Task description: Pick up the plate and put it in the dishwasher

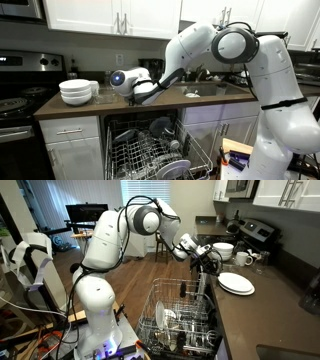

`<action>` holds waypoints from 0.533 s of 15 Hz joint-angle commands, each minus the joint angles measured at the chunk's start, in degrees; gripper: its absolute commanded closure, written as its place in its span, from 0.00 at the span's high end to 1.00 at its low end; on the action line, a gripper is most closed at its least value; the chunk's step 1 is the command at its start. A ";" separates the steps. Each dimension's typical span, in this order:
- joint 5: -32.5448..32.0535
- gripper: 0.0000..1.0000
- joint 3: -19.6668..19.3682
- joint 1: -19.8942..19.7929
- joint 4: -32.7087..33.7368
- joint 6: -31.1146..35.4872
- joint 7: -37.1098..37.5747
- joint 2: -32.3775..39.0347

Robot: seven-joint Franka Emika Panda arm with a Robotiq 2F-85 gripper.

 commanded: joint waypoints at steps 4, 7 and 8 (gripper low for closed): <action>-0.76 0.03 0.84 1.04 -1.71 -0.05 -0.77 -1.73; -0.45 0.07 0.69 0.66 -1.58 -0.06 -0.80 -1.35; -0.43 0.06 0.60 0.53 -1.68 -0.05 -0.77 -1.27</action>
